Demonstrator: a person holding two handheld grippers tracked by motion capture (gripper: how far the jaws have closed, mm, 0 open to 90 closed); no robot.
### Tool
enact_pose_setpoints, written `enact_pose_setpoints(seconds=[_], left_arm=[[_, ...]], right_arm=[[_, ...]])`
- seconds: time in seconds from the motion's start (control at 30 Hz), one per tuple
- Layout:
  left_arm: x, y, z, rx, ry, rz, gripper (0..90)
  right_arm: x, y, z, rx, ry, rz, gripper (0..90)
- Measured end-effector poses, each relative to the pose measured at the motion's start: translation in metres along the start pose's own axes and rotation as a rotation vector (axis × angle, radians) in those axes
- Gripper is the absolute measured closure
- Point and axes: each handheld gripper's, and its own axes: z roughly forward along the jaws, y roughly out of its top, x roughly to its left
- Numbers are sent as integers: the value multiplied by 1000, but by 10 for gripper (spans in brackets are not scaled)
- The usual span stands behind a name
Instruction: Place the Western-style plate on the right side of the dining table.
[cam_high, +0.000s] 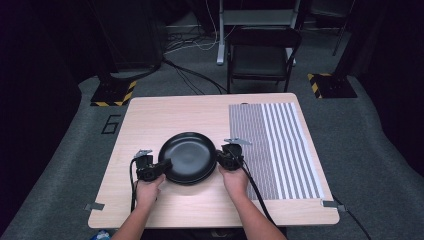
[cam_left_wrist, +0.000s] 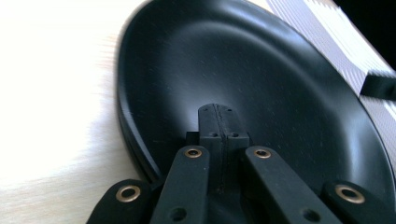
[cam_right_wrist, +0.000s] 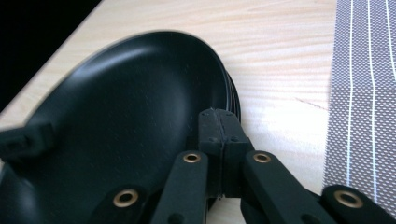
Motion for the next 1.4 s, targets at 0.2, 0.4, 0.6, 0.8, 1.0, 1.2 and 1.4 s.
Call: enact_pose_setpoints(seconds=[0.2, 0.4, 0.6, 0.8, 1.0, 1.2, 1.4], left_arm=[[17, 7, -16, -93, 0, -97, 799], [22, 8, -21, -86, 14, -124, 771], [23, 7, -23, -77, 13, -155, 772], [26, 4, -22, -58, 3, -175, 773], [29, 1, -19, -44, -29, -202, 801], [26, 1, -16, -49, -25, -194, 820], [18, 4, -8, -36, 3, -181, 819]], right_arm=[[-14, -5, -2, -26, 42, 115, 731], [-18, -2, -4, -39, 57, 130, 713], [-20, -3, -1, -17, 73, 151, 694], [-16, -5, 1, -11, 78, 151, 689], [-15, -7, 7, 21, 87, 151, 712], [-16, -11, 10, 33, 88, 181, 736], [-21, -11, 8, 13, 103, 253, 764]])
